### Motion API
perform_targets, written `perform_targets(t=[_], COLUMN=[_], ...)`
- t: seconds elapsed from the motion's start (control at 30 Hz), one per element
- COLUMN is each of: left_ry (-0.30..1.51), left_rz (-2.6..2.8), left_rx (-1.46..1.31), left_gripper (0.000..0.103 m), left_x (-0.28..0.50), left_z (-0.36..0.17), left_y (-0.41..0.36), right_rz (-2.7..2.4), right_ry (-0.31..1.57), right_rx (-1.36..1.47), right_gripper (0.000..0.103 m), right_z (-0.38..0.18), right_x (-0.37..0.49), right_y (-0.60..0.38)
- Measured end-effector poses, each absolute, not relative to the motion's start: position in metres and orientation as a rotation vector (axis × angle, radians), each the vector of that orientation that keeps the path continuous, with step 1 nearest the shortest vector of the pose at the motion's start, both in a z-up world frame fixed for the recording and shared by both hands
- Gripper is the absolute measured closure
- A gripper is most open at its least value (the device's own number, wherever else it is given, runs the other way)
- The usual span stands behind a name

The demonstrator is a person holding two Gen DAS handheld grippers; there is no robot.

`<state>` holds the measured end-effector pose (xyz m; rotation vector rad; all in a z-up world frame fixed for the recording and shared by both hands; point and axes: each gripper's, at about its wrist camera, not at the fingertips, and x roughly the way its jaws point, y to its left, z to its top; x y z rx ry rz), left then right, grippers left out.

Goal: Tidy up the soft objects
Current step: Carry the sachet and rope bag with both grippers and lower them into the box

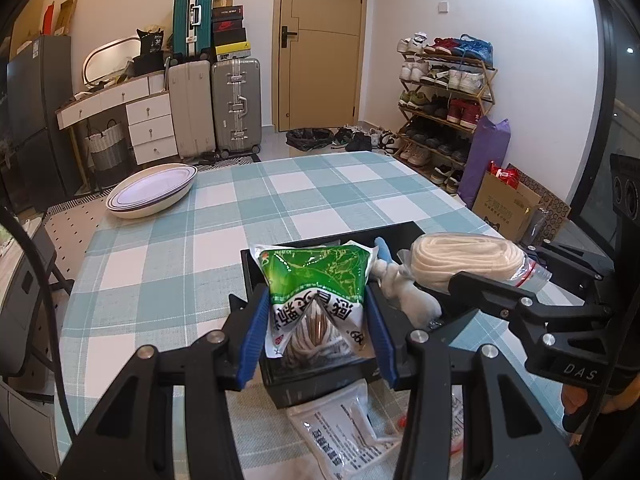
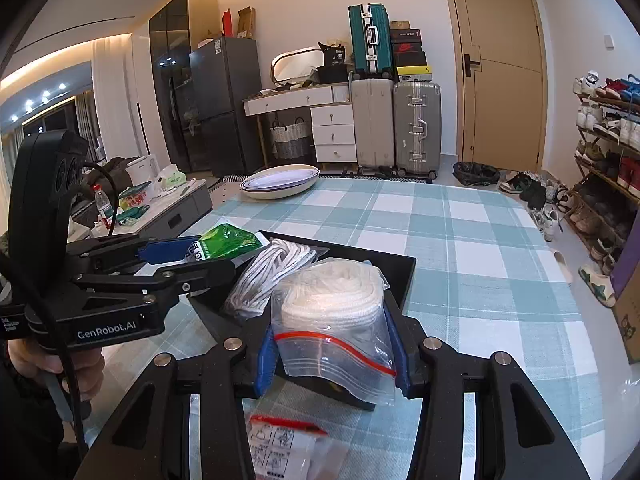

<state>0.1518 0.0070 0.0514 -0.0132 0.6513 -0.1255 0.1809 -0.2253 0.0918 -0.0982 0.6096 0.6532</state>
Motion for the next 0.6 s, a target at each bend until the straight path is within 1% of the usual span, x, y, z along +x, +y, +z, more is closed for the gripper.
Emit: perform_targets(t=[0.6], left_ry=[0.711], left_rz=[-0.095], left_rx=[0.051], left_gripper=[0.057], left_x=[0.186], left_z=[0.020], left_y=[0.001], right_rz=[0.617], right_ry=[0.649], right_rx=[-0.137], right_gripper=[0.057], right_z=[0.064], right_x=[0.224], right_y=[-0.199])
